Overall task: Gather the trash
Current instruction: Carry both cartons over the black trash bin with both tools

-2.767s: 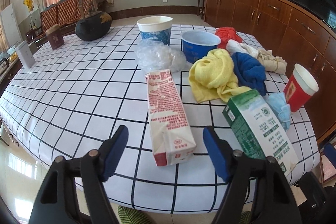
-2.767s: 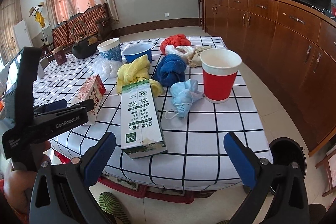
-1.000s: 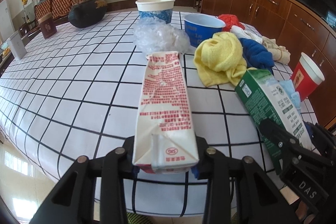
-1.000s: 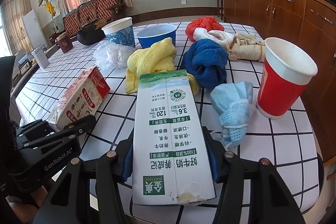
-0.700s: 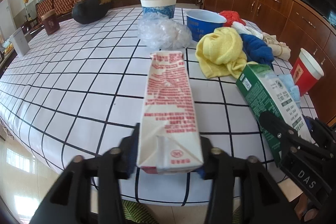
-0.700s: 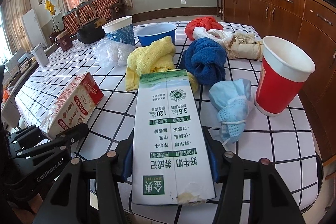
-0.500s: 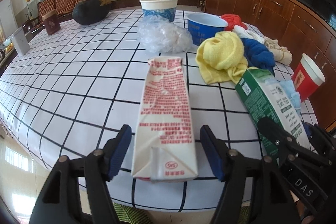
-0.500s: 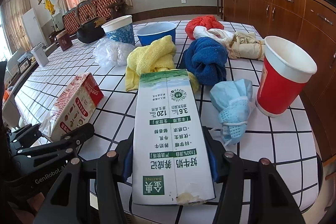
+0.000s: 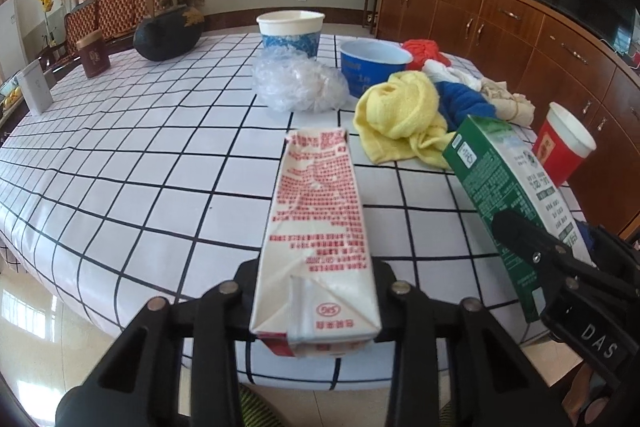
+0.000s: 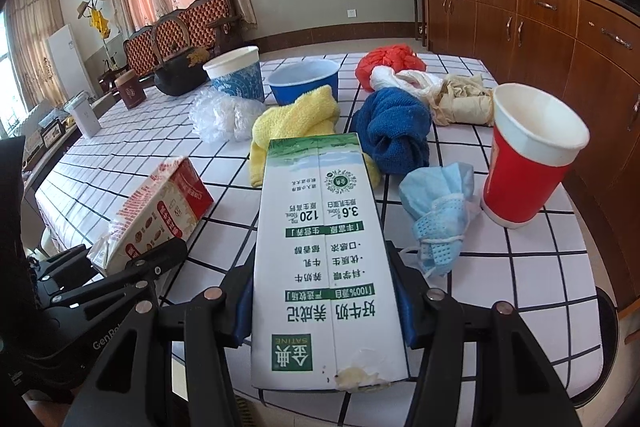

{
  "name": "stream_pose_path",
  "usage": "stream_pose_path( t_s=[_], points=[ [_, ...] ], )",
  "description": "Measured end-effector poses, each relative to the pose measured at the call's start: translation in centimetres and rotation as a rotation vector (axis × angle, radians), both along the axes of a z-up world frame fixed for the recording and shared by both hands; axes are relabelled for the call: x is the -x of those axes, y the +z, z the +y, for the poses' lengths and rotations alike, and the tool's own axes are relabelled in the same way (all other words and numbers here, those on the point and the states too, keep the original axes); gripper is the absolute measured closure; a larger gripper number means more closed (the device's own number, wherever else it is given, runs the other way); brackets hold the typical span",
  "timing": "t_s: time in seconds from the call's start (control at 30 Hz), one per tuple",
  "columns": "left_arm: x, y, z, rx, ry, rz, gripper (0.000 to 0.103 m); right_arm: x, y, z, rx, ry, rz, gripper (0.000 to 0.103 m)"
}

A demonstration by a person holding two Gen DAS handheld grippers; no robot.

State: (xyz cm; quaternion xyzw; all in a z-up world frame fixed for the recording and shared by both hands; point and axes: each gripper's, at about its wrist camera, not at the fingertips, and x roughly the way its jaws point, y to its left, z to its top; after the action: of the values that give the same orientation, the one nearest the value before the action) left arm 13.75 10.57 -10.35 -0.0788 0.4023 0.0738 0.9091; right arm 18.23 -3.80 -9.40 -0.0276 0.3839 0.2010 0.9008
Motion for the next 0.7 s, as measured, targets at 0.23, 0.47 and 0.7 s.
stream_pose_path(
  t_s=[0.23,0.47,0.7],
  points=[
    [2.2,2.2,-1.9,0.009,-0.058,-0.049,0.065,2.8,2.4,-2.8,-0.031,-0.015,-0.045,0.046],
    [3.3,4.0,-6.7,0.051,-0.184,-0.082,0.066,6.0,4.5,-8.5,-0.067,-0.095,-0.071,0.046],
    [2.2,4.3,-14.0,0.055,-0.354,-0.115,0.066,8.2,5.2,-16.8,-0.1,-0.276,-0.073,0.046]
  ],
)
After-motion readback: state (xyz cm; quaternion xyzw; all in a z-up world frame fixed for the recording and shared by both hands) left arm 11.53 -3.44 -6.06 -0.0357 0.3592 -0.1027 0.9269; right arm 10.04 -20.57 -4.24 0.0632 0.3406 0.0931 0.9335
